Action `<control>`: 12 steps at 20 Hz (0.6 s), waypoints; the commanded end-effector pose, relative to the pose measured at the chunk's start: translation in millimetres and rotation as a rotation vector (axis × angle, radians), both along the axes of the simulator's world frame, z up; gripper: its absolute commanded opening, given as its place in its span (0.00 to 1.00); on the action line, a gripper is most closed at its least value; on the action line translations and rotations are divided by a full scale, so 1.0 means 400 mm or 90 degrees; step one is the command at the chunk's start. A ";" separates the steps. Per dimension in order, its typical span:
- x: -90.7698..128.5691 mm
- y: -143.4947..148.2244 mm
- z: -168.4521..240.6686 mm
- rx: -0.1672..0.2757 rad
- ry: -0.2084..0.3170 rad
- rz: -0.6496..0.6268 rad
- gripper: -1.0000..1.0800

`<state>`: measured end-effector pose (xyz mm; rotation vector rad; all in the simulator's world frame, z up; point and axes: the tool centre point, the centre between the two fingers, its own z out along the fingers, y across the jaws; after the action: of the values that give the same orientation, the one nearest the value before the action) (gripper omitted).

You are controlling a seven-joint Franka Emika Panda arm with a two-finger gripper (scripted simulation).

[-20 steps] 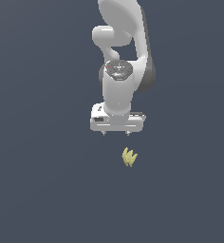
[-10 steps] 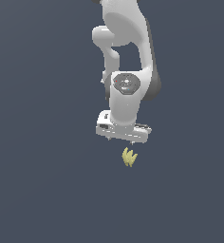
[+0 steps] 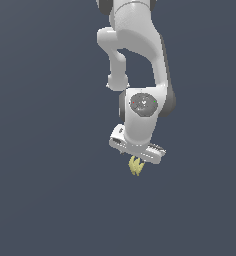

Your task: Pick up the object and move it to a goal position.

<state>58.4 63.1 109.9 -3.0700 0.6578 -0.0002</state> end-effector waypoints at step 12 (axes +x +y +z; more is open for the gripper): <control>0.028 0.040 -0.049 -0.001 0.000 -0.080 0.96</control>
<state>68.8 78.7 91.0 -3.0268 0.8414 0.0008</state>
